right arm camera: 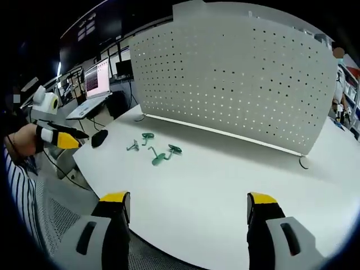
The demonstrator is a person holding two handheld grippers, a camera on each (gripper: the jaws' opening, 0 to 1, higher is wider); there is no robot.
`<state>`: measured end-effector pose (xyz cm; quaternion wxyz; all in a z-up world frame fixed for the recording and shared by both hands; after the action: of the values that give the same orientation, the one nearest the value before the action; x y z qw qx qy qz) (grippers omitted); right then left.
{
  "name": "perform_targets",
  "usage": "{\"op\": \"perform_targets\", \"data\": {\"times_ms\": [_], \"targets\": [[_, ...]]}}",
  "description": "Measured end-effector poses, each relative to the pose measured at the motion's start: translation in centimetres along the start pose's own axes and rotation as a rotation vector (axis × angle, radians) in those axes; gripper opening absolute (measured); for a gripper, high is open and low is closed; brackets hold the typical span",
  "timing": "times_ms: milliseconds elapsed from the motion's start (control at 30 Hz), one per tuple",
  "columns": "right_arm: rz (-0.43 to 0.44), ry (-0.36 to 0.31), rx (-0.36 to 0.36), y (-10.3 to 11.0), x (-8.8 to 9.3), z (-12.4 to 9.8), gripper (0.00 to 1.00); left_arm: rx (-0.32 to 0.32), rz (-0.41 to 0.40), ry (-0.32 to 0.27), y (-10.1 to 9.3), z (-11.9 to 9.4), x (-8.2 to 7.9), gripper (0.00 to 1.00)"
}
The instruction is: Insert the hook assembly into the mounting plate slot until the hook locks in place.
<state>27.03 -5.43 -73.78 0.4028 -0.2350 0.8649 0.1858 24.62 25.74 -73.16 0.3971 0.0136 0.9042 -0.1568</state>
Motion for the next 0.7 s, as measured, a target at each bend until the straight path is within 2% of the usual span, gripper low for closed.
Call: {"op": "perform_targets", "data": {"times_ms": [700], "targets": [[-0.022,0.000,0.003,0.31,-0.32,-0.02,0.83,-0.005,-0.005,-0.003,0.29,-0.33,0.18,1.00]]}}
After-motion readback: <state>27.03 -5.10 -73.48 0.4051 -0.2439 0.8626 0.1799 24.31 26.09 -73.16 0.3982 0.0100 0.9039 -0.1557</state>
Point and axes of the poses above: the point that each gripper's makers call its tool centre point, and the gripper's own axes: z roughly forward along the fingers, y roughly to its left, x roughly out of its underside, the point moved 7 cm from there along -z, roughly backward along the fingers, and after that the axes turned 7 degrees about -x, right-handed, at the moved point
